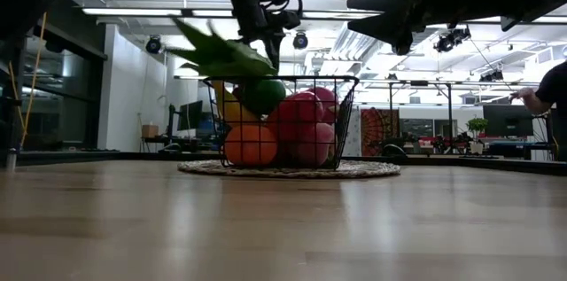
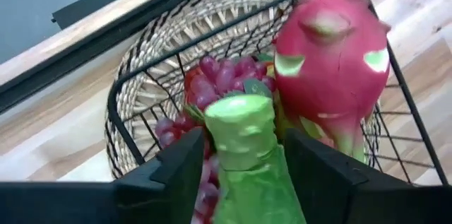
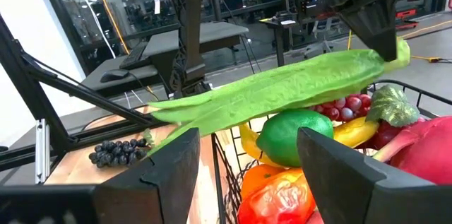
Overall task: Build produce basket
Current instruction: Put the corn into the black wire basket, then put the purple grapes into the black wire basket
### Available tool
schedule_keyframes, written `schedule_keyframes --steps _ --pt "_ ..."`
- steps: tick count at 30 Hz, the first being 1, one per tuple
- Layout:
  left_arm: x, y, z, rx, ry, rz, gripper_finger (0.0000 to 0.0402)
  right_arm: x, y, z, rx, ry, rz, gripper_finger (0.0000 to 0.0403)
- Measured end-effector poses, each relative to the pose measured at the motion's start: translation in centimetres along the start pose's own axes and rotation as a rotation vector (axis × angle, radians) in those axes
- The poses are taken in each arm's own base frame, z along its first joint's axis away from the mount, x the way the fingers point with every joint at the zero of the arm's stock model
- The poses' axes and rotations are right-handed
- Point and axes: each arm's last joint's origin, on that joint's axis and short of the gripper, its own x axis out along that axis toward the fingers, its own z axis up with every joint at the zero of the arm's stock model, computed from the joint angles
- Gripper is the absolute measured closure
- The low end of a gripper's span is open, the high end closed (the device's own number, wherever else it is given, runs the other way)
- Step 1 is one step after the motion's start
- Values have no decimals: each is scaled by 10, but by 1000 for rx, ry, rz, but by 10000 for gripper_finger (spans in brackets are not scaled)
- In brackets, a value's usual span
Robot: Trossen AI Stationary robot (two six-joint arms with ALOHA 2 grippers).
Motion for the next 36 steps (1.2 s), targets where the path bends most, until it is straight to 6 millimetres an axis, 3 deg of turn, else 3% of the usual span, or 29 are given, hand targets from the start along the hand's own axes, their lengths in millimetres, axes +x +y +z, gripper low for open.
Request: schedule_keyframes --steps 15,20,25,29,36 --pt "-2 0 17 5 -223 90 203 0 0 0 1 0 -2 174" --pt "-10 -1 22 37 -224 16 203 0 0 0 -22 1 -3 174" --pt "-47 -5 33 42 -308 -69 203 0 0 -1 -24 6 -4 174" --pt "-93 -13 32 71 -457 -94 203 0 0 -1 -24 7 -5 174" --pt "-164 -32 -4 175 -684 18 203 0 -1 -2 -22 22 -8 174"
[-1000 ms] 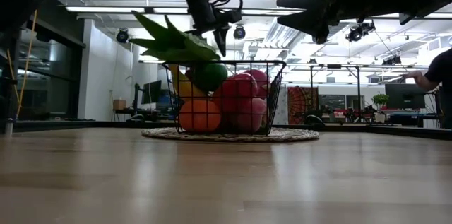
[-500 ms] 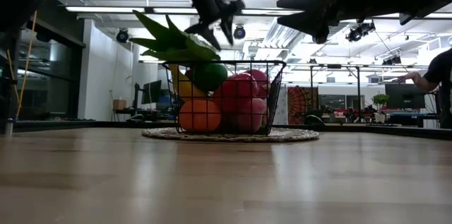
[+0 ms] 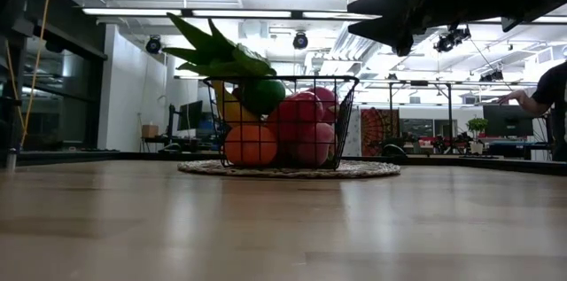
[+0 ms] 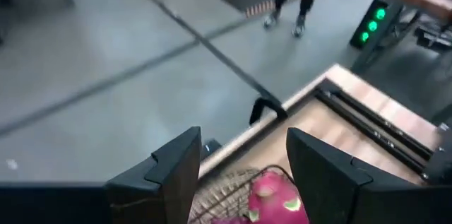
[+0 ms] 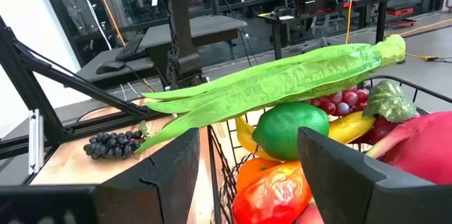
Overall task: Build produce basket
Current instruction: Put the purple grapes into the black wire basket
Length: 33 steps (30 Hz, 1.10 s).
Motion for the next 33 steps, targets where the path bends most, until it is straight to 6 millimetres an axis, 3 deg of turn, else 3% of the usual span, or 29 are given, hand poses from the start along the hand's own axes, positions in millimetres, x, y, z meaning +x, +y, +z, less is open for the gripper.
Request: schedule_keyframes --steps 5,12,24,33 --pt "-55 -17 -5 78 -92 -55 203 0 0 0 3 0 0 174" --pt "-98 -44 -37 163 -180 -214 204 0 0 0 3 0 0 174" --pt "-109 -74 -149 241 -289 -482 204 0 0 0 -1 2 0 174" --pt "-113 -73 -229 227 -410 -656 204 0 0 0 -4 3 0 174"
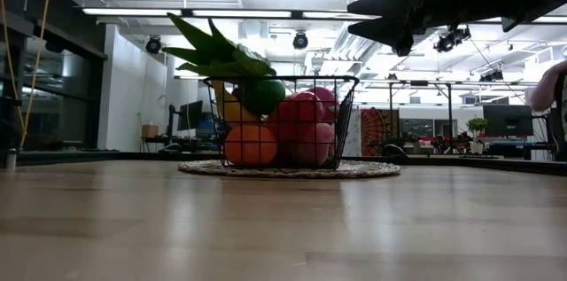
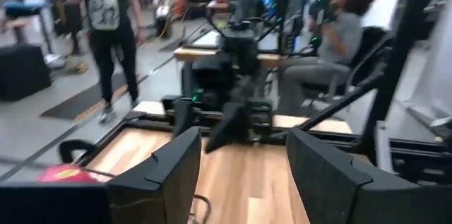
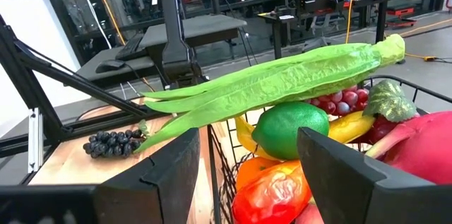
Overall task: Build produce basket
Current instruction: Put the purple grapes into the black wire basket
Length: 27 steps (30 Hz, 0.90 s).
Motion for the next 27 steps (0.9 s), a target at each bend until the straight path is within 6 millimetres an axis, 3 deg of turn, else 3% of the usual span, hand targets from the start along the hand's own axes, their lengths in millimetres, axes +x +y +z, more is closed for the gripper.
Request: schedule_keyframes --steps 6,14,27 --pt "-12 -11 -32 11 -106 -68 204 0 0 0 0 0 0 174" --pt "-18 -18 -59 -22 -69 -111 204 0 0 0 -42 0 0 174" --pt "-24 -15 -71 -31 -134 -59 204 0 0 0 -46 0 0 174"
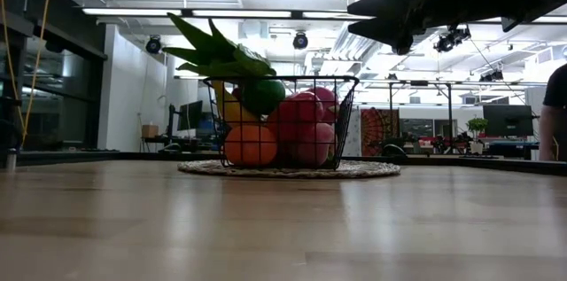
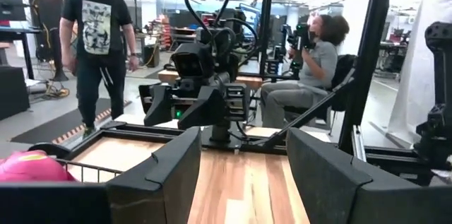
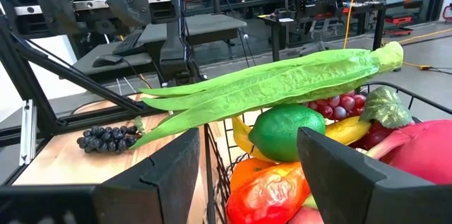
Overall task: Build produce basket
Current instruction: Put the purple grapes into the black wire basket
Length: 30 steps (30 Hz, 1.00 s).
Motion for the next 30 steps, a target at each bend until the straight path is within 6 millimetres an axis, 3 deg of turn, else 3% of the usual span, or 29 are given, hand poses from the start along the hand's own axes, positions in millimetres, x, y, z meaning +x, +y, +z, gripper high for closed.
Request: schedule_keyframes --steps 10,22,30 --pt "-2 5 -3 45 38 145 204 0 0 0 -26 0 2 174" --pt "-10 10 0 85 85 151 204 0 2 1 -24 -1 58 174" --pt "-18 26 -16 26 -21 148 204 0 3 4 -20 -31 99 174"
